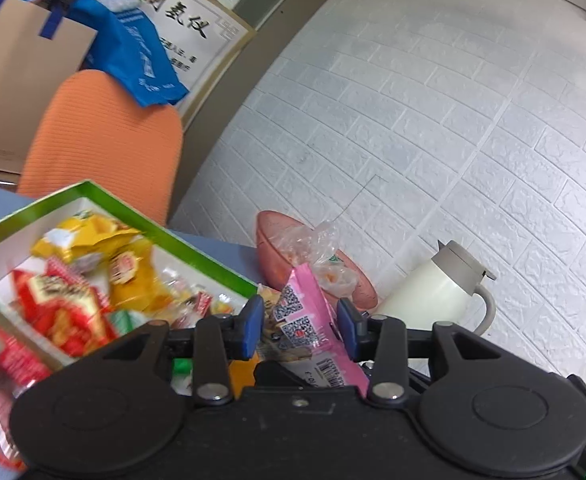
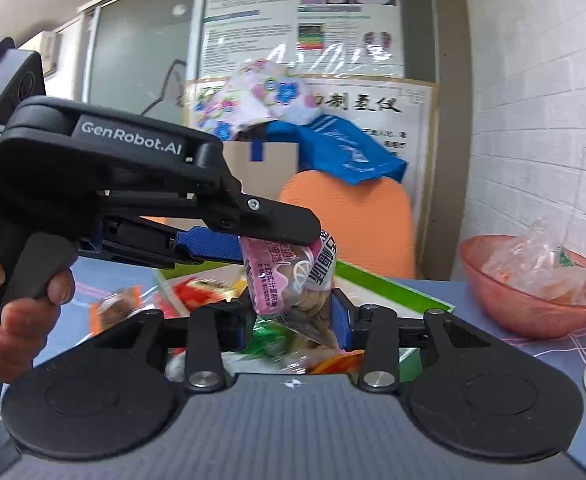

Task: Organize snacks
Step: 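Carry the pink packet into the green box and open the left tool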

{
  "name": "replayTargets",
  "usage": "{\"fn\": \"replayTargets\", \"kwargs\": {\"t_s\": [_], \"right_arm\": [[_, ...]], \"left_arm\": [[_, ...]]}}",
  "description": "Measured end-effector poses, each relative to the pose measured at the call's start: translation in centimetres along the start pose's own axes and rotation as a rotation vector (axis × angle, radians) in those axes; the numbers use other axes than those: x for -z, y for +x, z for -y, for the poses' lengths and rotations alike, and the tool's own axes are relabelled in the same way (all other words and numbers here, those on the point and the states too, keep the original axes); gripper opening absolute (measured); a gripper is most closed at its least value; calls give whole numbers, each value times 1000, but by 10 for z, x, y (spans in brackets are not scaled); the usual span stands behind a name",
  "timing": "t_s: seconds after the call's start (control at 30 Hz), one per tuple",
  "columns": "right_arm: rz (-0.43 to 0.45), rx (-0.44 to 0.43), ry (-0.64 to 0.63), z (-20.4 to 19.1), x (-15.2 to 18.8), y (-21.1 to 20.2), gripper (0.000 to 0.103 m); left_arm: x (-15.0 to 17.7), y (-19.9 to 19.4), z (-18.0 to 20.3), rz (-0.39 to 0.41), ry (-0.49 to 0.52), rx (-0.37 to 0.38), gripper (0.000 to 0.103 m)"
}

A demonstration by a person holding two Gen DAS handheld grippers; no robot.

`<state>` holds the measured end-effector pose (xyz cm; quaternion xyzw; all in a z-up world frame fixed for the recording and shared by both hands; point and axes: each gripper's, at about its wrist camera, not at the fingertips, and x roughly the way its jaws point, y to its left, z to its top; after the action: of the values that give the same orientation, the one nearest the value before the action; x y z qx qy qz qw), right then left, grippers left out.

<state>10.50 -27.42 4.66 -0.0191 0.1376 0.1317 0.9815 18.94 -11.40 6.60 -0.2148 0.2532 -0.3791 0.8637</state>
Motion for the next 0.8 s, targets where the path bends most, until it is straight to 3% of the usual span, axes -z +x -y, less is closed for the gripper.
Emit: {"fn": "replayTargets", "kwargs": {"t_s": [0.37, 0.43, 0.47, 0.5, 0.53, 0.57, 0.8], "right_arm": [[-17, 73, 18, 29, 9, 29, 67], [-32, 99, -4, 28, 13, 39, 72], [-48, 111, -24, 27, 15, 44, 88], [-71, 121, -44, 25, 17, 50, 99], [-88, 133, -57, 24, 19, 53, 103], [-86, 143, -64, 23, 22, 51, 103], [20, 98, 41, 24, 17, -1, 103]], "left_arm": [[-6, 53, -12, -33, 29, -36, 57], [-2, 58, -14, -32, 47, -81, 80], [0, 59, -15, -37, 61, -106, 103], [3, 59, -16, -36, 72, -139, 103], [6, 56, -17, -27, 79, -176, 103], [8, 51, -19, -22, 78, -199, 103], [13, -24, -21, 56, -17, -158, 103]]}}
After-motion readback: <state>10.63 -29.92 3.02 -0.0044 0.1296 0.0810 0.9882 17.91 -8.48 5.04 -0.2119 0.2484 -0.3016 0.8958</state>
